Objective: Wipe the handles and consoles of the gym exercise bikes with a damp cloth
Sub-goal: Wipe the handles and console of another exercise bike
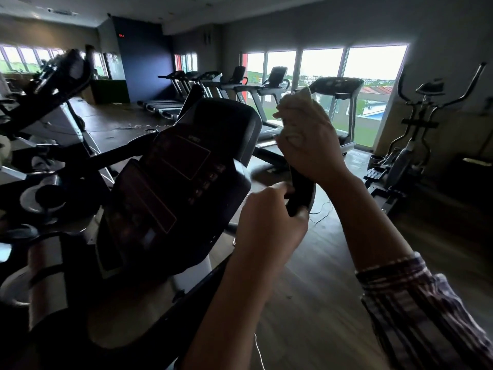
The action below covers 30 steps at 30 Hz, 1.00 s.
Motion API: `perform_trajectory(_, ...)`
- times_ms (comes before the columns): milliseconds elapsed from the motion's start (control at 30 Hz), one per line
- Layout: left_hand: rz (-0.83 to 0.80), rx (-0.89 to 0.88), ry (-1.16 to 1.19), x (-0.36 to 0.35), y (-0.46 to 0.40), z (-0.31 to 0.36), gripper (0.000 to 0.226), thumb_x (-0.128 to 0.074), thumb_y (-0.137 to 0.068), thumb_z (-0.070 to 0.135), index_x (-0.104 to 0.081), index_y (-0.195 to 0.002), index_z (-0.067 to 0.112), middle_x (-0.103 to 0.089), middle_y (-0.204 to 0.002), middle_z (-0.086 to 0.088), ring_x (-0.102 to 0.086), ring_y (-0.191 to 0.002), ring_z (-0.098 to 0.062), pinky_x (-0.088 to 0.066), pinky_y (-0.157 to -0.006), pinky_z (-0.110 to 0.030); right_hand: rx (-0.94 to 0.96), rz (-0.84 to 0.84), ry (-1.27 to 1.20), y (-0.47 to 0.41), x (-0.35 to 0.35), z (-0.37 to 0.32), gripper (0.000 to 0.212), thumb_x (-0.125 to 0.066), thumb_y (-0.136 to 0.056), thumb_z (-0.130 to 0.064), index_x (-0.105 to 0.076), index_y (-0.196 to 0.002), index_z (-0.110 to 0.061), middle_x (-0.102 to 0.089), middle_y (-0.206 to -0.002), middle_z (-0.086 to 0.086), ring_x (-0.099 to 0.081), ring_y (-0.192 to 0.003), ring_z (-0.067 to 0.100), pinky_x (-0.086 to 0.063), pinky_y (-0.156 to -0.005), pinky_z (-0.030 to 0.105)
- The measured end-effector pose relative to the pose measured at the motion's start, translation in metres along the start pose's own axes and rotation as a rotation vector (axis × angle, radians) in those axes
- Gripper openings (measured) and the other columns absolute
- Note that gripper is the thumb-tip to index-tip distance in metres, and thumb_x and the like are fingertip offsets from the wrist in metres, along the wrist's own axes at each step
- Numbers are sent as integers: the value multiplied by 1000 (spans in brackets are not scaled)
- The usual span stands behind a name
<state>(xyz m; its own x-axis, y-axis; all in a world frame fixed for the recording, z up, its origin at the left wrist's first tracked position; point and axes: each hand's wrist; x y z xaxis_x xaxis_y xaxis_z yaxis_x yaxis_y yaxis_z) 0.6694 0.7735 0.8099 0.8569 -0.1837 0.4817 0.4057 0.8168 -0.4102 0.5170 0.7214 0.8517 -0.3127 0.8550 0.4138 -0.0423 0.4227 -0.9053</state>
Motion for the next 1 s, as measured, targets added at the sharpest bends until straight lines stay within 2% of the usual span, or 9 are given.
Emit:
perform_trajectory(100,-5,-18,-49,2,4,-1,24,-67,-86,34,-69,-107,24,-74,-91,3,-69,-87,-11,-56,-80,-31,-52,49,-37,-3,-3,-2,35,-63,-79,-9,-67,-113,-5,-62,-126,5,-58,-115,24,-41,-97,15)
perform_trajectory(233,-22,-35,-49,9,11,-4,24,-67,-85,34,-70,-106,23,-74,-95,4,-68,-91,-7,-55,-83,-29,-168,92,-135,29,-1,-11,45,-68,-81,-13,-62,-125,-9,-47,-132,-15,-50,-118,4,-36,-97,6)
perform_trajectory(433,-44,-61,-54,18,23,-10,28,-69,-83,32,-68,-111,25,-73,-96,7,-66,-93,-6,-52,-85,-27,-217,73,-134,25,0,-10,51,-71,-77,-10,-61,-127,-8,-43,-137,-9,-53,-122,7,-38,-96,4)
perform_trajectory(567,-45,-85,-52,23,30,-11,31,-70,-84,33,-67,-113,23,-73,-98,5,-66,-93,-8,-52,-85,-26,-358,102,-216,44,1,-16,57,-70,-80,-19,-55,-134,-9,-42,-144,-1,-43,-118,-20,-37,-97,3)
perform_trajectory(733,-45,-123,-46,25,32,-12,30,-70,-84,29,-68,-113,20,-73,-98,5,-64,-86,0,-46,-73,-6,-523,136,-428,68,6,-32,65,-64,-76,-34,-54,-136,-11,-50,-137,2,-55,-122,9,-47,-104,33)
perform_trajectory(800,-42,-112,-45,26,31,-12,30,-71,-83,28,-69,-113,22,-73,-97,6,-64,-84,1,-45,-73,-5,-572,148,-595,59,8,-30,65,-63,-74,-26,-52,-137,-13,-59,-116,4,-63,-91,1,-54,-80,26)
perform_trajectory(867,-41,-69,-12,26,30,-11,31,-71,-82,28,-68,-113,24,-72,-92,8,-67,-81,-3,-55,-72,-16,-629,172,-749,54,8,-24,58,-64,-77,-16,-54,-135,-16,-61,-98,9,-57,-70,0,-45,-60,13)
perform_trajectory(933,-44,-32,8,26,30,-10,29,-71,-83,29,-68,-112,27,-67,-84,14,-70,-73,-9,-60,-63,-28,-662,199,-781,62,1,-22,51,-68,-77,-25,-61,-127,-30,-61,-112,23,-57,-84,7,-43,-64,13)
perform_trajectory(1000,-45,-37,-7,26,30,-10,28,-71,-83,29,-68,-111,26,-64,-81,16,-71,-69,-12,-59,-60,-29,-696,247,-820,80,-8,-24,45,-69,-75,-32,-65,-118,-42,-58,-120,22,-54,-98,16,-44,-78,23)
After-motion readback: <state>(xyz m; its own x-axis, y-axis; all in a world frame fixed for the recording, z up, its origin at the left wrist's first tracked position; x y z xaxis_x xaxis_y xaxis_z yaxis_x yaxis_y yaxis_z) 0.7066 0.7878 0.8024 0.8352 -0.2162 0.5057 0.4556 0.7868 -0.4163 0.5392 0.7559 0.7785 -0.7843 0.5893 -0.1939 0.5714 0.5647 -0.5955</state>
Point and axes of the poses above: each hand's wrist, its own y-axis away from the middle knuckle, its own x-axis out of the back of the hand, z = x × y
